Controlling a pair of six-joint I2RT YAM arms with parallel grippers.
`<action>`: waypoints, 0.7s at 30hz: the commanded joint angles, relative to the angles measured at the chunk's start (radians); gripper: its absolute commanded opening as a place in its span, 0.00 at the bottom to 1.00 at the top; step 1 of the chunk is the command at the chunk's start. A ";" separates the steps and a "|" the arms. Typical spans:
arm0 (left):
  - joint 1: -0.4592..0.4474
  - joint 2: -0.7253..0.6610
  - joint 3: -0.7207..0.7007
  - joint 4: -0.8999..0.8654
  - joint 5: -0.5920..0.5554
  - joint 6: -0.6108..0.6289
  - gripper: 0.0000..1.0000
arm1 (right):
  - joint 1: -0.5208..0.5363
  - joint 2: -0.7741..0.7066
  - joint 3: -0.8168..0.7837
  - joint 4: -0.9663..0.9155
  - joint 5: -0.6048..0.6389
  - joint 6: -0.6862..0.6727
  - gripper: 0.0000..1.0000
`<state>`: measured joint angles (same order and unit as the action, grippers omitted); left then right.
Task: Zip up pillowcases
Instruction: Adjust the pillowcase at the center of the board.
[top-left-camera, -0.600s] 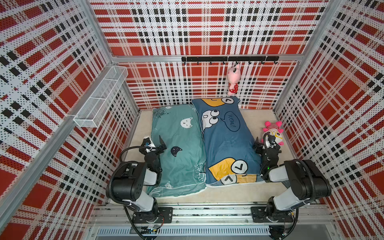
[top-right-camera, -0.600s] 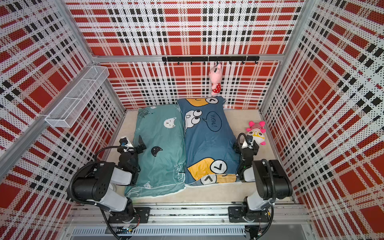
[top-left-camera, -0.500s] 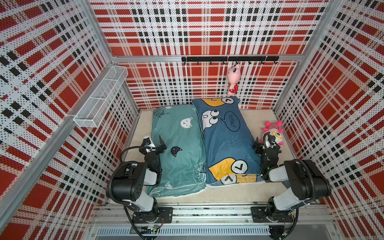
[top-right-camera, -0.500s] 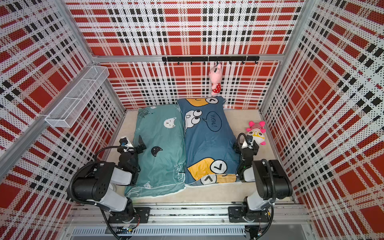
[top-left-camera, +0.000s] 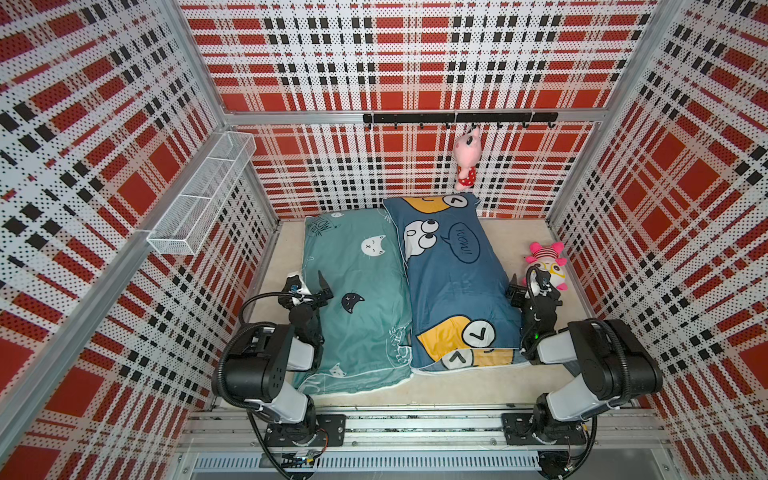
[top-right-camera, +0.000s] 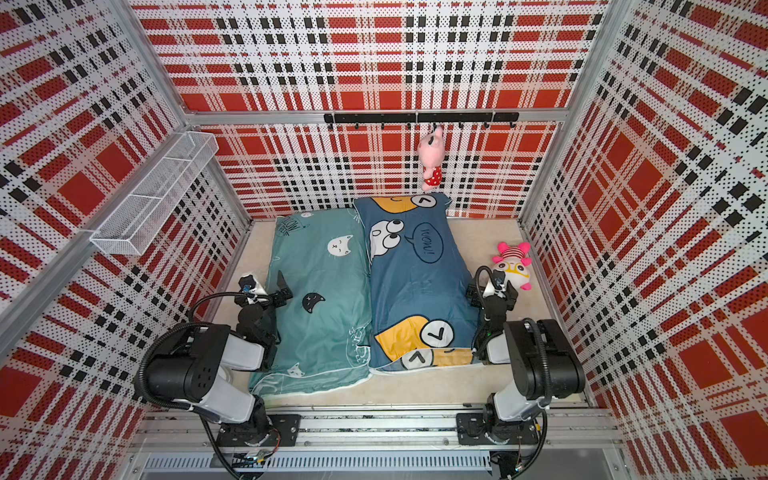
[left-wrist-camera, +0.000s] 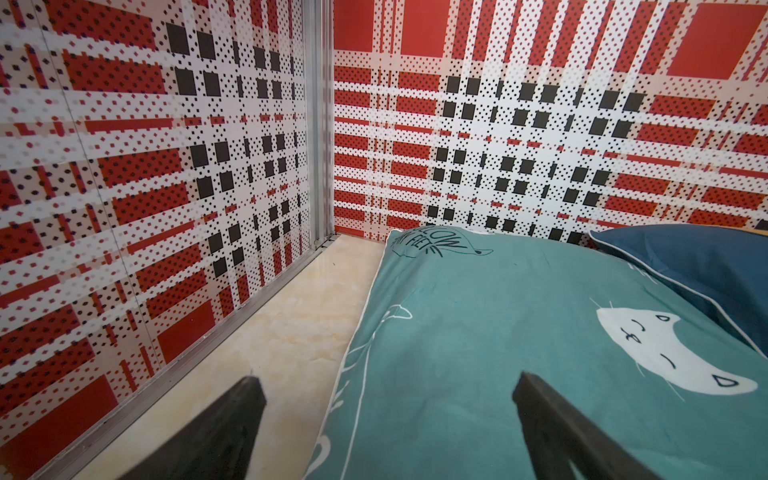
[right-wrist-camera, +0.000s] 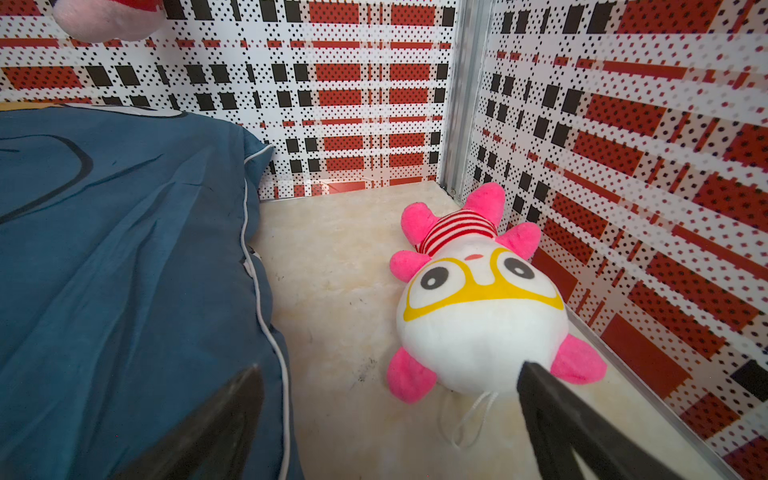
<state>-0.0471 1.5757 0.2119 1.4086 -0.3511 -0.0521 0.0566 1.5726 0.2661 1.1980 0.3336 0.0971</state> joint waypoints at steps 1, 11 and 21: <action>0.004 0.009 0.000 0.005 0.005 0.009 0.98 | 0.005 0.001 0.011 -0.009 -0.017 -0.004 1.00; -0.017 -0.220 0.013 -0.200 -0.119 -0.004 0.98 | 0.000 -0.183 0.127 -0.375 -0.046 -0.005 1.00; -0.385 -0.769 0.332 -1.206 -0.156 -0.371 0.95 | 0.036 -0.442 0.388 -1.205 -0.164 0.137 1.00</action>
<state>-0.3511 0.8406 0.4927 0.6048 -0.5278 -0.2543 0.0803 1.1667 0.6060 0.3672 0.2390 0.1715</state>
